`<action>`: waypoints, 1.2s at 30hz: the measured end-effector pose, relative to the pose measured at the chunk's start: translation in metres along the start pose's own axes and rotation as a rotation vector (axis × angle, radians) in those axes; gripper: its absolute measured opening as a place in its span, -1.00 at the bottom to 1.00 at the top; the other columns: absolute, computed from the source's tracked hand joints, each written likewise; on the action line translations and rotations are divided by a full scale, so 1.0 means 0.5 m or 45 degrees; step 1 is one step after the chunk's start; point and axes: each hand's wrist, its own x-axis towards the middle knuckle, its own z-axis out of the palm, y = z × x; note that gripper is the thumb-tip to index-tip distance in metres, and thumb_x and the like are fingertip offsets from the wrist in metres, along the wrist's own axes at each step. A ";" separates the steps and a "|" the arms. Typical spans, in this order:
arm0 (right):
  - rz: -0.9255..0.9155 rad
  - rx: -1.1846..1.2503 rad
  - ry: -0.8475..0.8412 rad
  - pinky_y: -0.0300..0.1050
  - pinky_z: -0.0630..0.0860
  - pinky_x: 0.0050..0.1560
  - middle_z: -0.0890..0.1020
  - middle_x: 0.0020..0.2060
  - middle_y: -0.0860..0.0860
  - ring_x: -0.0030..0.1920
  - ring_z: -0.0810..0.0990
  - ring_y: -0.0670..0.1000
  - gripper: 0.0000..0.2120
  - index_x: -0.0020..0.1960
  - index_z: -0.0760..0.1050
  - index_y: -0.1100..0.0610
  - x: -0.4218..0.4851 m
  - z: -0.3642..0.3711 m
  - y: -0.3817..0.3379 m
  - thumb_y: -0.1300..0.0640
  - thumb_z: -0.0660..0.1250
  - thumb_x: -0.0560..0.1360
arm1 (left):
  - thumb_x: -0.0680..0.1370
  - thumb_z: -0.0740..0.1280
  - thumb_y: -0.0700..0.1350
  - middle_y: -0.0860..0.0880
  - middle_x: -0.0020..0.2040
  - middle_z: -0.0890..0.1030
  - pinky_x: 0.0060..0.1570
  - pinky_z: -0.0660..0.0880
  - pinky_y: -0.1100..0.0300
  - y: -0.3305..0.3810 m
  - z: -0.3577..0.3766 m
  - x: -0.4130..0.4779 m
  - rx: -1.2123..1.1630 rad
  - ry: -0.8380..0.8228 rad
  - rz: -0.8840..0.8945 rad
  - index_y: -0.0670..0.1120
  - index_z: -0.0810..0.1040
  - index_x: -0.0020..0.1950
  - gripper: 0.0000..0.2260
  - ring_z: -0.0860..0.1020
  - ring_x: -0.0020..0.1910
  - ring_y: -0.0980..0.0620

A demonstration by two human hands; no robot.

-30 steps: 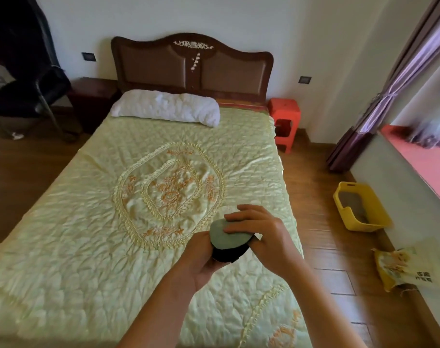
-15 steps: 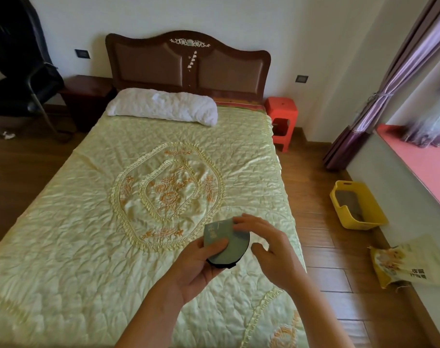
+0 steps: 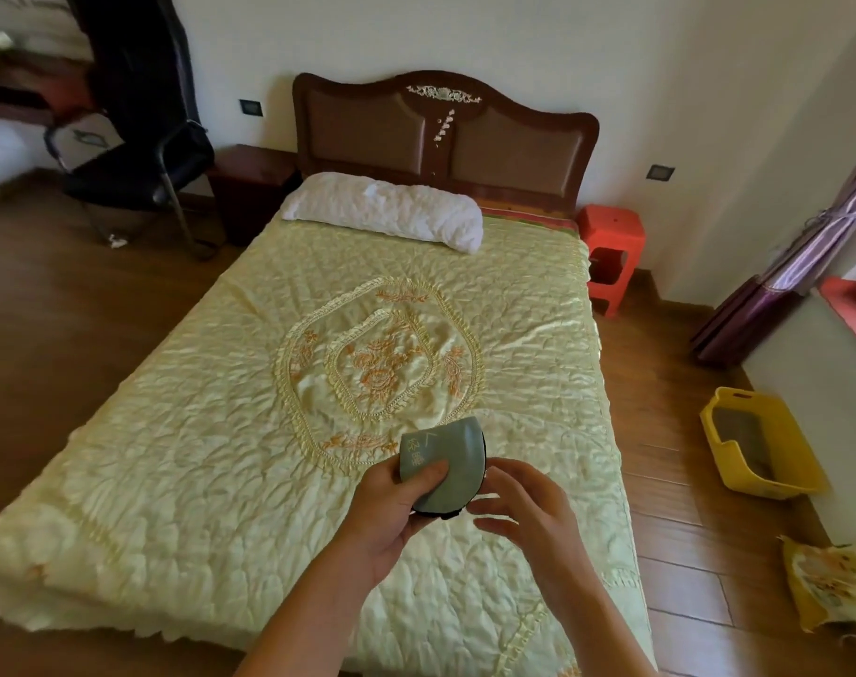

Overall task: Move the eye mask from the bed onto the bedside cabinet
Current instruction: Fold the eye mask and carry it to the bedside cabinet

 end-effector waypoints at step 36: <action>0.078 -0.466 -1.604 -0.15 0.70 -0.16 0.79 -0.20 0.05 -0.15 0.78 0.06 -0.82 -0.09 0.73 -0.03 -0.324 0.404 0.166 -0.10 0.42 0.47 | 0.35 0.50 -0.02 -0.13 0.12 0.70 -0.10 0.63 0.08 -0.267 -0.236 -0.609 -0.768 1.447 0.612 -0.12 0.56 0.24 -0.51 0.66 0.09 -0.10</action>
